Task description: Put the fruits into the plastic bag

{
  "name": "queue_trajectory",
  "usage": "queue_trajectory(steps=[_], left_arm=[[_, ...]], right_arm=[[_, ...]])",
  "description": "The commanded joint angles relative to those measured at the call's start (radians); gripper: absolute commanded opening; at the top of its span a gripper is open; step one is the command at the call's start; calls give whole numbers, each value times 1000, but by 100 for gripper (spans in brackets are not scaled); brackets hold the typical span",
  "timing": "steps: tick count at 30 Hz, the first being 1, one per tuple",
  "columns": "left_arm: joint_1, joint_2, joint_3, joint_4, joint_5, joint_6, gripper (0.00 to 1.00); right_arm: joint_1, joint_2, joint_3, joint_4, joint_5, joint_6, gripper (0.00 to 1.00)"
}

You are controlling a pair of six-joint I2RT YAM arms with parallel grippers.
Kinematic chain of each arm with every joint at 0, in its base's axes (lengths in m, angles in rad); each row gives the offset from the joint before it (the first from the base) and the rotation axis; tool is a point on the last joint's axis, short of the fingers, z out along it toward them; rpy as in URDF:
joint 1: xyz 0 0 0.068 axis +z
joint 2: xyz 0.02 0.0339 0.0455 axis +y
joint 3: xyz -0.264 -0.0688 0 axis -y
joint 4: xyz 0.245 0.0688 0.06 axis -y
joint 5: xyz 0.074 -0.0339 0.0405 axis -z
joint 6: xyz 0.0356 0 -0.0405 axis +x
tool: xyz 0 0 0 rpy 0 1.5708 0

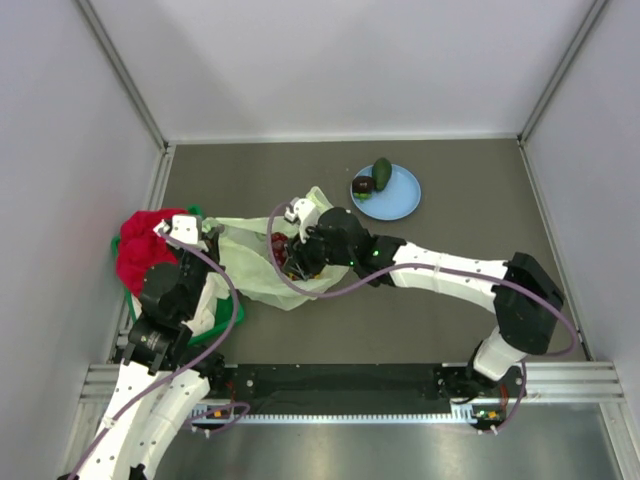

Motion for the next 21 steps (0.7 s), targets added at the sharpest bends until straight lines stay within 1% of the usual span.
queue_trajectory(steps=[1,13,16,21], left_arm=[[4,-4,4,48,11,-6,0],[4,-8,4,46,9,-6,0],[4,-8,4,45,6,-6,0],[4,-10,4,45,3,-6,0]], right_arm=[[46,-91,-11,131,43,0,16],[76,-82,-91,151,61,90,16],[76,-45,-63,105,95,102,15],[73,45,44,-13,193,112,14]])
